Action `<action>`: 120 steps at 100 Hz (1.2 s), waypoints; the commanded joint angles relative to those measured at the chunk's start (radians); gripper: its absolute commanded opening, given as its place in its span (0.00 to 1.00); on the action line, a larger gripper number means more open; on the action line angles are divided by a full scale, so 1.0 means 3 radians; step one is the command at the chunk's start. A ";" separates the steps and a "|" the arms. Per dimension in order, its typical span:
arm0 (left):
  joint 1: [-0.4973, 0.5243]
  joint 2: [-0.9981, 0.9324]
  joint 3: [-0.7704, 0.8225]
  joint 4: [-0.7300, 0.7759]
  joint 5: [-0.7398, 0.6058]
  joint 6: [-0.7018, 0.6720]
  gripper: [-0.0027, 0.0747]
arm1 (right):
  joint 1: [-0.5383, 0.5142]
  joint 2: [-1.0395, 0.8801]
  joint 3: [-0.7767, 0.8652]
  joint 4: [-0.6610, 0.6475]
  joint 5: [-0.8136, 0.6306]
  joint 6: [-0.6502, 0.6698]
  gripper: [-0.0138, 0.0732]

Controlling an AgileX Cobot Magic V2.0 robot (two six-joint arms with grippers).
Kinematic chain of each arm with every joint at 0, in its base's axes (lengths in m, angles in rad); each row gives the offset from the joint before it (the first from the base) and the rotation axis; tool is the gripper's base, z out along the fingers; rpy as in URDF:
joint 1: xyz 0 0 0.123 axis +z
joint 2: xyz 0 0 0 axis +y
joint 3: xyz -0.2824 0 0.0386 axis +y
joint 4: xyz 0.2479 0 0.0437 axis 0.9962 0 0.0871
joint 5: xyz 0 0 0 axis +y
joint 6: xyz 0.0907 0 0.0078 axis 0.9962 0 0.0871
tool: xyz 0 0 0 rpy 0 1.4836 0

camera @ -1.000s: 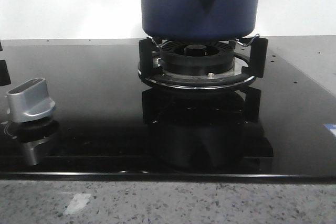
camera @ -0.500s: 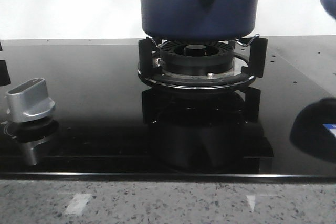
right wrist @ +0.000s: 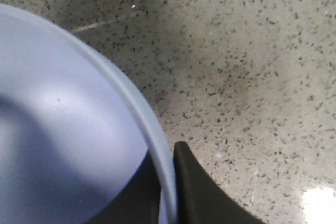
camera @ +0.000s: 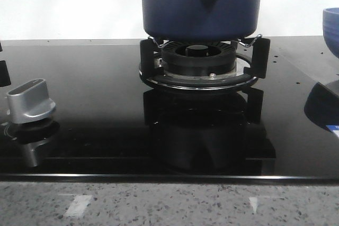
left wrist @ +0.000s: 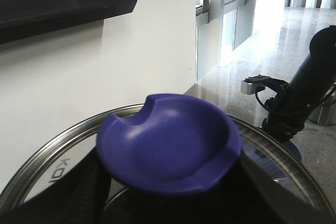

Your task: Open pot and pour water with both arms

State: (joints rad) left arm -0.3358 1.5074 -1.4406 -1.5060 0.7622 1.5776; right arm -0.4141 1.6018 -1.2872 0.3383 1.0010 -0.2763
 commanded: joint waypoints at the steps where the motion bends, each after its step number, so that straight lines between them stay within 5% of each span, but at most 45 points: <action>1: -0.0037 -0.0128 -0.0112 -0.0317 -0.0004 0.0001 0.37 | -0.0019 -0.0098 -0.0110 0.0049 -0.0097 0.0008 0.10; 36: -0.0037 -0.0128 -0.0112 -0.0317 -0.0004 0.0001 0.37 | -0.0019 -0.0093 -0.0110 0.0014 -0.0069 0.0008 0.13; 74: -0.0037 -0.0125 -0.0112 -0.0303 0.0002 0.0001 0.37 | -0.0019 -0.0145 -0.0210 0.0020 0.0010 0.0008 0.59; 95: -0.0037 -0.0096 -0.0112 -0.0319 0.0090 0.0001 0.37 | -0.0019 -0.0357 -0.0648 0.0037 0.0345 0.0011 0.60; 120: -0.0203 0.0127 -0.0112 -0.0353 0.0198 0.0094 0.37 | -0.0019 -0.0697 -0.0873 0.0548 0.0423 -0.0041 0.60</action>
State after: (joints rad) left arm -0.3659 1.5578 -1.4406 -1.5161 0.8063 1.5857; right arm -0.4141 1.4535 -1.5082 0.4358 1.1462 -0.2760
